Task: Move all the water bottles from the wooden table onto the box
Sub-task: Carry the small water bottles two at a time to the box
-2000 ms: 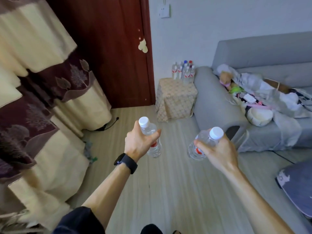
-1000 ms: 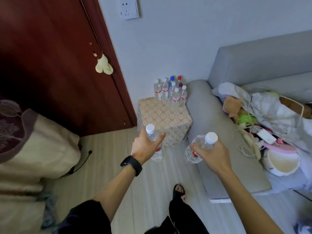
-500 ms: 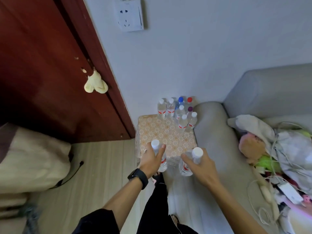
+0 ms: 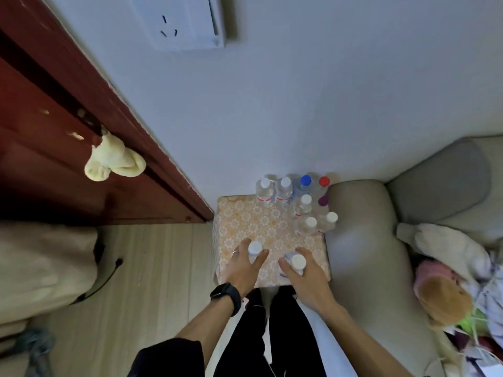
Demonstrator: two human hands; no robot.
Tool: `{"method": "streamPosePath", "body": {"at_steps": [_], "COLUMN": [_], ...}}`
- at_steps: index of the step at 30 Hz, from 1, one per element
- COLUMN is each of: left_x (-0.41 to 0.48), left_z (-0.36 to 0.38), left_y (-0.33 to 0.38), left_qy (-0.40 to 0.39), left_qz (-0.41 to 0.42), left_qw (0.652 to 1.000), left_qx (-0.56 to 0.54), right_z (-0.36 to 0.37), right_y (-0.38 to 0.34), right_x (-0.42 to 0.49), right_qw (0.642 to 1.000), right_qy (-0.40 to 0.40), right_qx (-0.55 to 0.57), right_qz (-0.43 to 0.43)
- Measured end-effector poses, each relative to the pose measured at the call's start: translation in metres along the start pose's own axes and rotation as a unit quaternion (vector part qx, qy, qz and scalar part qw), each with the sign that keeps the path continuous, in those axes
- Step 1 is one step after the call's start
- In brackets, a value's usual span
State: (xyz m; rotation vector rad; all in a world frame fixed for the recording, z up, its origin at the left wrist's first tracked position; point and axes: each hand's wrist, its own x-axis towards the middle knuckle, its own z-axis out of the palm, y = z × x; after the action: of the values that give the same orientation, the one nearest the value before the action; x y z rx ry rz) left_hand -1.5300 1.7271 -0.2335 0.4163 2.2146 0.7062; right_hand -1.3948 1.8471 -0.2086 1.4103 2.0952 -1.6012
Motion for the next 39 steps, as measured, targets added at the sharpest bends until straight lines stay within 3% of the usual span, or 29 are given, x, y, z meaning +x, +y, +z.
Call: {"method": "streamPosePath", "body": {"at_steps": [9,15,21,26,39], "left_x": [0.079,0.091,0.1,0.107,0.17], "left_z": [0.044,0.049,0.039,0.039,0.03], "left_y": [-0.038,-0.053,-0.07,-0.07,-0.017], "left_qy": [-0.061,-0.08,-0.129,-0.11,-0.074], "left_qz": [0.007,0.028,0.042,0.051,0.068], "left_qw": [0.998,0.995,0.981,0.974,0.991], "left_qx": [0.013,0.061,0.14,0.19,0.089], "right_z": [0.023,0.032,0.028,0.018,0.0], "right_y": [0.05,0.07,0.078,0.081,0.0], "right_x": [0.104,0.124,0.112,0.11,0.179], "right_qw": [0.997,0.994,0.989,0.975,0.944], "right_qy": [-0.048,-0.066,-0.062,-0.074,-0.034], "right_qx": [-0.038,-0.062,-0.135,-0.206,-0.318], "right_qz": [0.038,0.053,-0.007,-0.045,-0.08]}}
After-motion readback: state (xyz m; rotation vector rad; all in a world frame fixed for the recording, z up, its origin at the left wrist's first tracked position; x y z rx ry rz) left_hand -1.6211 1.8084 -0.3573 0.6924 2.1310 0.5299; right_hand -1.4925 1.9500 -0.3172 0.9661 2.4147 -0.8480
